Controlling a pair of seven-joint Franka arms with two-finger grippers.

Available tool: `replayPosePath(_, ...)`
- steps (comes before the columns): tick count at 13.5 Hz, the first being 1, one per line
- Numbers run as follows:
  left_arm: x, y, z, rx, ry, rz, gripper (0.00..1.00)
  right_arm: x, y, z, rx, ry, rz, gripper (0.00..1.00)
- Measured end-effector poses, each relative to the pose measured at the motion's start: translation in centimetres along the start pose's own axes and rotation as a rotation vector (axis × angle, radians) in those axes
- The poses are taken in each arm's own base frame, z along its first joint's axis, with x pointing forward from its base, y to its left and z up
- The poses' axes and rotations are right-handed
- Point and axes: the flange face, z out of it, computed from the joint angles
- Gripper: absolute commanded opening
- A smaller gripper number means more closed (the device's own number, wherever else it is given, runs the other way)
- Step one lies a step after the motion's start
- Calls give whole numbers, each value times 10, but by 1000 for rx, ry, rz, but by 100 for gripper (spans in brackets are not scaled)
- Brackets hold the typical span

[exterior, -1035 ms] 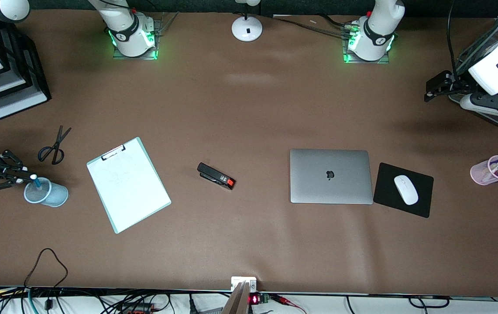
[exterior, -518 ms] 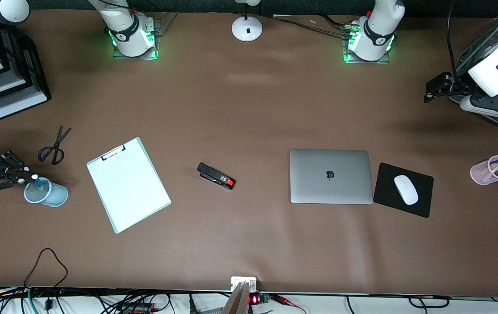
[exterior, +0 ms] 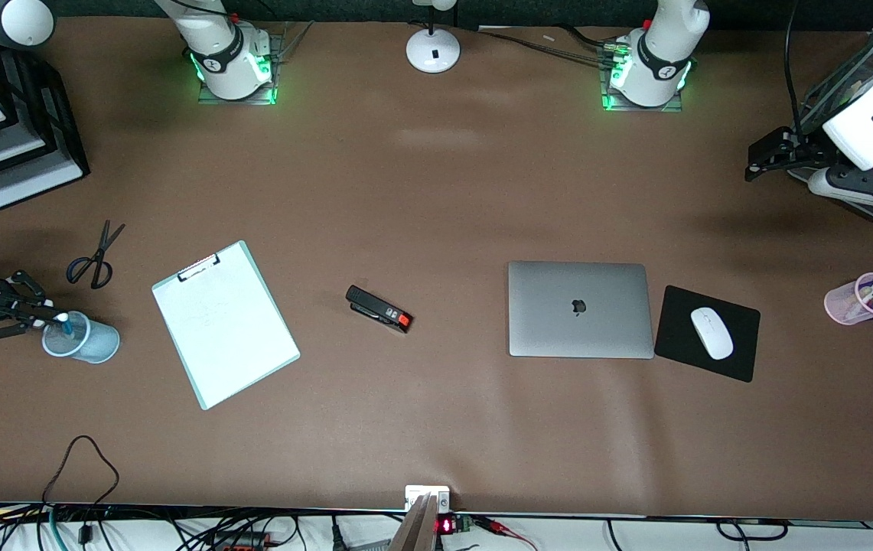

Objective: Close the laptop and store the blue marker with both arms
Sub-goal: 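Carry the blue marker over the mesh pen cup with the right gripper, then open the right gripper to drop the marker into the cup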

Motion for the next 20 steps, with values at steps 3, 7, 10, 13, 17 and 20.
replayPosePath(3, 0, -1, 0, 0, -1, -1, 100, -15, -5, 11, 8, 5, 18, 2)
replayPosePath(7, 0, -1, 0, -1, -3, -3, 100, -22, -7, 11, 6, 5, 31, 100)
replayPosePath(10, -1, -3, 0, -1, -3, -5, 100, -18, -3, 6, 1, 1, 68, 100)
replayPosePath(13, -1, -3, 0, -1, -3, -5, 100, -5, 3, -3, -3, -5, 96, 100)
replayPosePath(17, -1, -3, 0, -1, -3, -6, 100, 44, 16, -24, 34, -54, 208, 100)
replayPosePath(20, -1, -3, 0, -1, -3, -6, 100, 107, 32, -35, 59, -131, 285, 100)
